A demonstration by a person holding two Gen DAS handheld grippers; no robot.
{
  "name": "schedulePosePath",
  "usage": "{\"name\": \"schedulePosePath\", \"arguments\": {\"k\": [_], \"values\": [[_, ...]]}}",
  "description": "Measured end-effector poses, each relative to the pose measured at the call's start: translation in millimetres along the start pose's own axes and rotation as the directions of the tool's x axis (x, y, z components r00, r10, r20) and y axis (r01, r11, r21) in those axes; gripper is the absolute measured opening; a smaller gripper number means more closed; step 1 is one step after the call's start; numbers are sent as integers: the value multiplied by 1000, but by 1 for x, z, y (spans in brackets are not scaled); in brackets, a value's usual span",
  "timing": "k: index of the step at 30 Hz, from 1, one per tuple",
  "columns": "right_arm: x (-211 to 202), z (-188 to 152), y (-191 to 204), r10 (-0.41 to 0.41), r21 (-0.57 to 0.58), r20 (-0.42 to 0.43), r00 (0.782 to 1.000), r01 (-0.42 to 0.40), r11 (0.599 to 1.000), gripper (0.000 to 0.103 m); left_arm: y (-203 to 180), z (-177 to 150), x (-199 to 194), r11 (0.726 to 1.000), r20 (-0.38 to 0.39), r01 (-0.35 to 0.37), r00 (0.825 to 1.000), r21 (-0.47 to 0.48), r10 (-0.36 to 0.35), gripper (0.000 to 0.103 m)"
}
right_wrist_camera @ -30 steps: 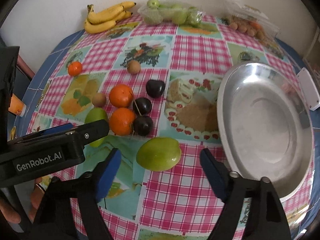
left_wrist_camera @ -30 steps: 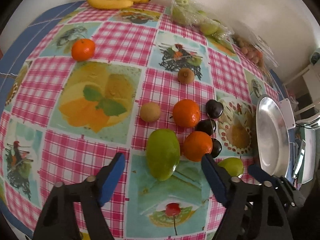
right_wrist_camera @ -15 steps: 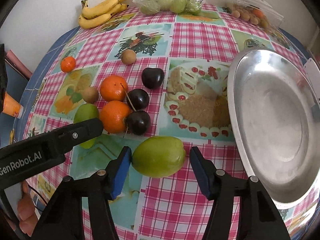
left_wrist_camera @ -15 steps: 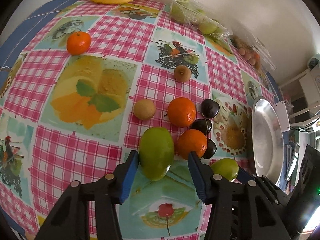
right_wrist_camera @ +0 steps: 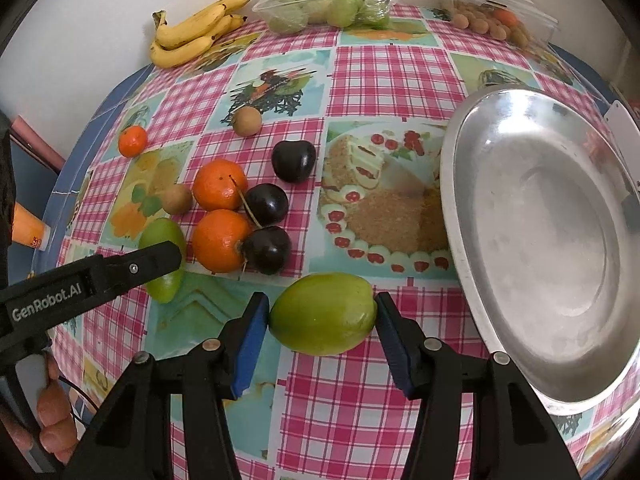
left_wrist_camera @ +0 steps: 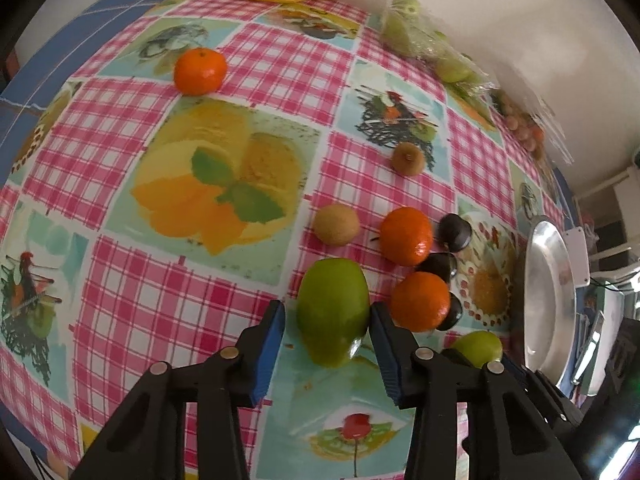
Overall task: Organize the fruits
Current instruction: 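Close the left tool on the green mango while the right tool grips the round green fruit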
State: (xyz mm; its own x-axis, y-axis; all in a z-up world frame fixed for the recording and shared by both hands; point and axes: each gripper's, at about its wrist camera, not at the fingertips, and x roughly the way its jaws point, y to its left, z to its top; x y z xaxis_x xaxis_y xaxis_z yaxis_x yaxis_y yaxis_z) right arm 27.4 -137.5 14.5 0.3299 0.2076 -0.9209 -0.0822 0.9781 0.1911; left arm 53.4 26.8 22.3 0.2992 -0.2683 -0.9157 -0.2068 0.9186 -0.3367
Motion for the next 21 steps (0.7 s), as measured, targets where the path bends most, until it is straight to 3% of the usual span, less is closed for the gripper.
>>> {"name": "schedulePosePath", "arguments": {"k": [21], "values": [[2,1,0,-4,1,0,1000,4,1000,56,1,2,1,1000,26,-27,999,3,27,39]]}}
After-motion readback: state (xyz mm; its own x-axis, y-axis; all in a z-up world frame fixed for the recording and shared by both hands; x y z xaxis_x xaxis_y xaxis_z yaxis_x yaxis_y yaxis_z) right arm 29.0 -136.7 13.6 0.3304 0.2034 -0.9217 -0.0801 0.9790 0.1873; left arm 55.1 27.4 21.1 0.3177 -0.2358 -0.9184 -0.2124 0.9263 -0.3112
